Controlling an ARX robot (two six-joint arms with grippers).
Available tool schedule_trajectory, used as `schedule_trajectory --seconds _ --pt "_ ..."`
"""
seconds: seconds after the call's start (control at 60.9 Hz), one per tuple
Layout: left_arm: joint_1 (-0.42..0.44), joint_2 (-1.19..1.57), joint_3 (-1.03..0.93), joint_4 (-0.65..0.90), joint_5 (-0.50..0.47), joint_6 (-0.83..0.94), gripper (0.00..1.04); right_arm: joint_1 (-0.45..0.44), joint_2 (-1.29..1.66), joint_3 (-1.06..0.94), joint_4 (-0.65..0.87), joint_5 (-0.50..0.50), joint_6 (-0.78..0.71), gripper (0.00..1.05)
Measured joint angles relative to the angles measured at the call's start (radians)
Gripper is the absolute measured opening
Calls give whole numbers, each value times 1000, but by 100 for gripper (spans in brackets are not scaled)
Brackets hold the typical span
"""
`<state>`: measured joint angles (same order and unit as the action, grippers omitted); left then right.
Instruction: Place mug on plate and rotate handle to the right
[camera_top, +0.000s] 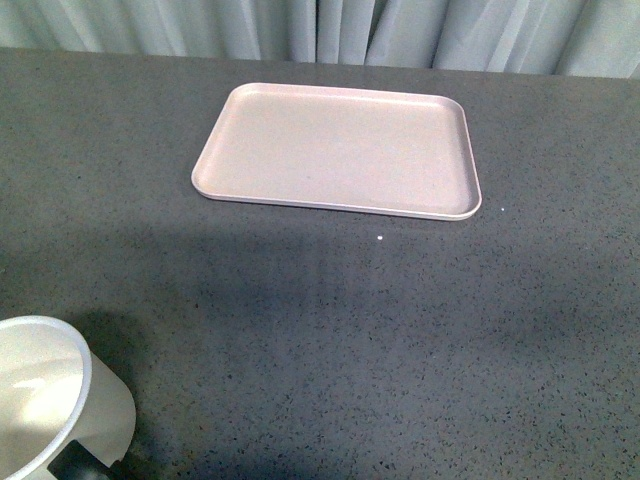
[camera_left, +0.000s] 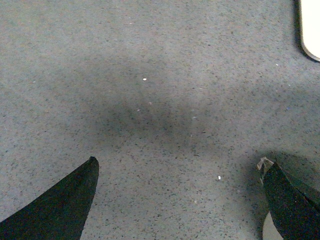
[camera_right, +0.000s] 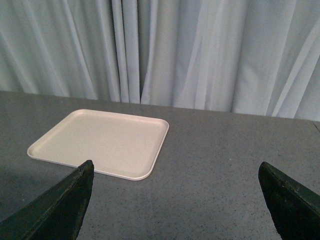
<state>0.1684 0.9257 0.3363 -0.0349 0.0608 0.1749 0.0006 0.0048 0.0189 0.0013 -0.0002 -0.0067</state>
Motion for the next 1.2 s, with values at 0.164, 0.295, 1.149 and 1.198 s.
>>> schedule_trajectory --seconds 0.164,0.295,1.149,1.198 --pt "-11 14 11 -66 61 19 95 0 0 0 0 0 0 96" --pt "-34 14 15 -136 143 43 95 0 0 0 0 0 0 95" --pt "-53 322 67 -72 283 306 95 0 0 0 0 0 0 96" --pt "-53 344 74 -71 283 320 95 0 0 0 0 0 0 95"
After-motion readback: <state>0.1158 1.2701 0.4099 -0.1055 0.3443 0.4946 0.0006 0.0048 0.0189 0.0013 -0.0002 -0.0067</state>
